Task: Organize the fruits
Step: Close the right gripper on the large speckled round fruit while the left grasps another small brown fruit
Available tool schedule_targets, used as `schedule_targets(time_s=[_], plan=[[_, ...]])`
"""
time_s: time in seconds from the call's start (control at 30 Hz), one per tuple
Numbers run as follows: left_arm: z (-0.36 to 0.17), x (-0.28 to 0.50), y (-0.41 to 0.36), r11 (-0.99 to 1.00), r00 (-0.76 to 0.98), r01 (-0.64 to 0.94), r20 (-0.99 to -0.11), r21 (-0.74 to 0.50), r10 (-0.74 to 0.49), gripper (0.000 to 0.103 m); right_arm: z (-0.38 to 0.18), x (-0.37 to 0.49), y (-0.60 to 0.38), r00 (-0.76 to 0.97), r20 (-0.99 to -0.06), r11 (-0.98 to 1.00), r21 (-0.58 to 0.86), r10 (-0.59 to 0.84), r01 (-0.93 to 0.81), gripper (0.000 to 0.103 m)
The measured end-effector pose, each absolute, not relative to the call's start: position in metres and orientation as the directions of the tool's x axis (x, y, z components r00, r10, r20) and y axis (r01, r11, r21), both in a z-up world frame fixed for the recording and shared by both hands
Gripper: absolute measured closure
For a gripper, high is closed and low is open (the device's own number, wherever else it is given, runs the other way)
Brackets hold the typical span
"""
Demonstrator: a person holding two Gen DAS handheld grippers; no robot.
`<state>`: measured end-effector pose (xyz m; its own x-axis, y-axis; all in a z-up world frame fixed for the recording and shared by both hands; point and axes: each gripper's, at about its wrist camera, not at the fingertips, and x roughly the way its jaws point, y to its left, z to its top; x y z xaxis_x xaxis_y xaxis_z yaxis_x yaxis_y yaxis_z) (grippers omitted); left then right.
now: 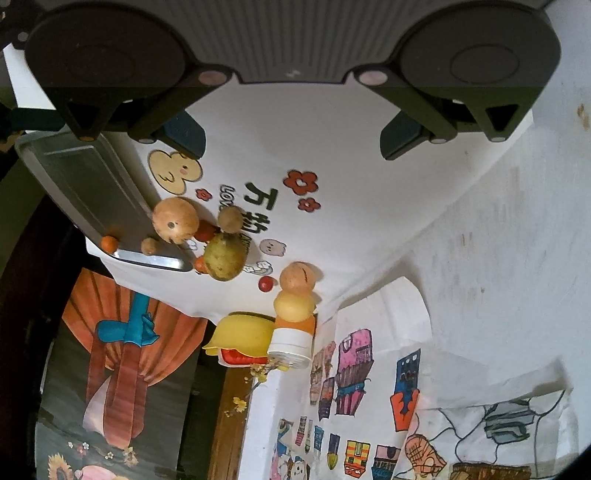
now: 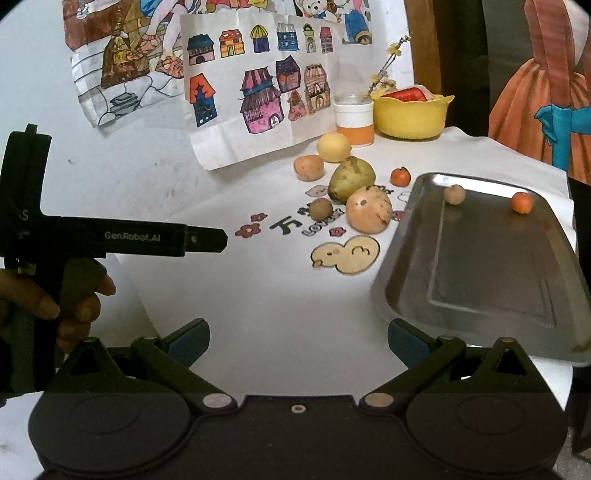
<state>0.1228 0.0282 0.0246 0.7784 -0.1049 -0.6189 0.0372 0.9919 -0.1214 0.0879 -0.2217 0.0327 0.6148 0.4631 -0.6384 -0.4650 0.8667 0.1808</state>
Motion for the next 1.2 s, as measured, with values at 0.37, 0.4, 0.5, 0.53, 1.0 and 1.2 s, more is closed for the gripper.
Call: schedule_targets(time_s=[0.37,0.4,0.5,0.53,1.0,1.2], plan=[[0.024,0.166,0.028,0.990,0.778,0.060,-0.615,-0.128,-0.126,0.000,0.038,0.120,-0.212,0.757,-0.559,0.907,-0.020,0.338,-0.420,0.001],[0.023,0.169,0.026,0.989,0.778,0.064,-0.615,-0.130,-0.131,0.000,0.038,0.123,-0.213,0.772,-0.550,0.913,-0.043,0.318,-0.406,0.001],[0.020,0.181,0.023,0.988,0.773,0.077,-0.618,-0.136,-0.145,0.000,0.038,0.134,-0.215,0.812,-0.521,0.917,-0.128,0.262,-0.378,0.001],[0.019,0.185,0.022,0.987,0.770,0.080,-0.620,-0.137,-0.149,0.000,0.038,0.138,-0.216,0.821,-0.514,0.914,-0.157,0.248,-0.374,0.001],[-0.004,0.226,0.006,0.968,0.725,0.101,-0.650,-0.230,-0.229,0.001,0.021,0.178,-0.199,0.812,-0.529,0.800,-0.360,0.249,-0.480,0.001],[-0.006,0.235,-0.004,0.967,0.717,0.129,-0.653,-0.220,-0.244,0.001,0.015,0.191,-0.194,0.792,-0.552,0.781,-0.362,0.261,-0.509,0.005]])
